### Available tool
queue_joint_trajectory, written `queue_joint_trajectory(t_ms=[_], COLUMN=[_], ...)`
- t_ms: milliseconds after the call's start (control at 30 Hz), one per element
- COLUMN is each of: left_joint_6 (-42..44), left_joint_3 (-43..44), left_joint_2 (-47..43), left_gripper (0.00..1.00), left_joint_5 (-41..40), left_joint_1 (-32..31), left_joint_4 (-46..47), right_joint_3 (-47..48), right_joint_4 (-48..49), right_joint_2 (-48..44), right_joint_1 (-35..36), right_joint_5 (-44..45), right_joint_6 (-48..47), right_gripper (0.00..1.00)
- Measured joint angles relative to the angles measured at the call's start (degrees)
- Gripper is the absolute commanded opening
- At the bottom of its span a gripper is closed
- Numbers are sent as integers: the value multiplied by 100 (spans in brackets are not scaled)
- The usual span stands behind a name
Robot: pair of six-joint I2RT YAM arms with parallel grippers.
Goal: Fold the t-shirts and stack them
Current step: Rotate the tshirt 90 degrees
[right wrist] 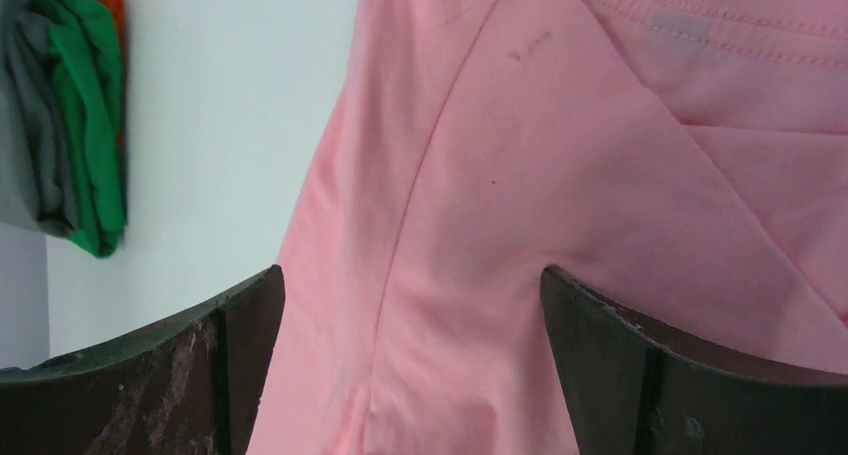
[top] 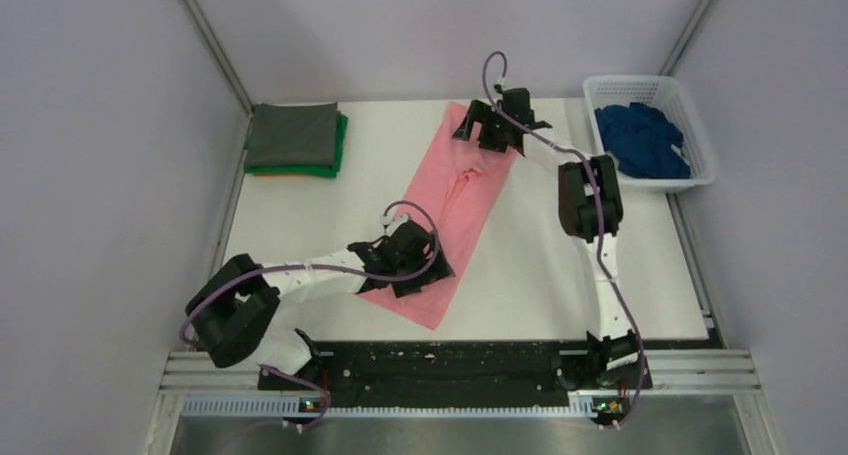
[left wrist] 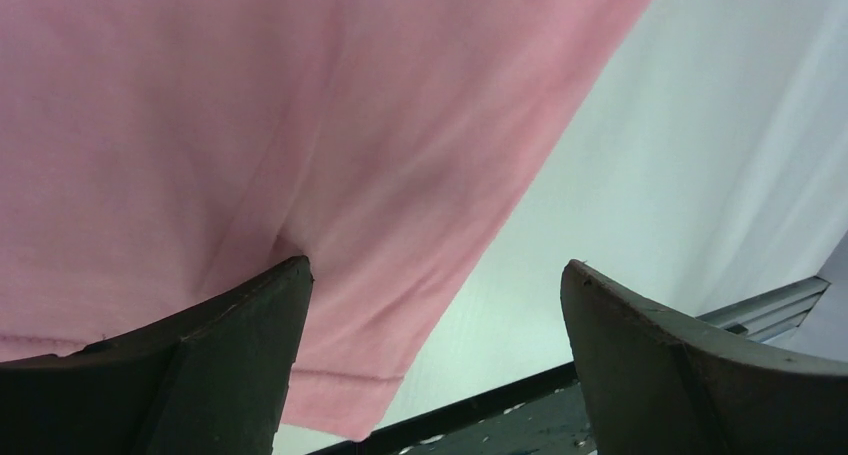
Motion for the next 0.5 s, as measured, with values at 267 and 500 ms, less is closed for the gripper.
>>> queue_joint_trajectory(t_ms=[267, 500], left_joint_6=[122, 208], left_joint_3=[1246, 1554], left_joint_2=[1331, 1753], left_gripper=[99, 99], left_joint_5=[92, 343], left_joint_1=[-426, -669], left_joint_4=[459, 741], right_joint_3=[2931, 3045], right_joint_4=[-376, -461], right_joint_2=[1788, 1832], right_joint_1=[634, 817], right_joint_5=[-48, -74], right_joint_6=[-136, -245], right_gripper=[99, 99])
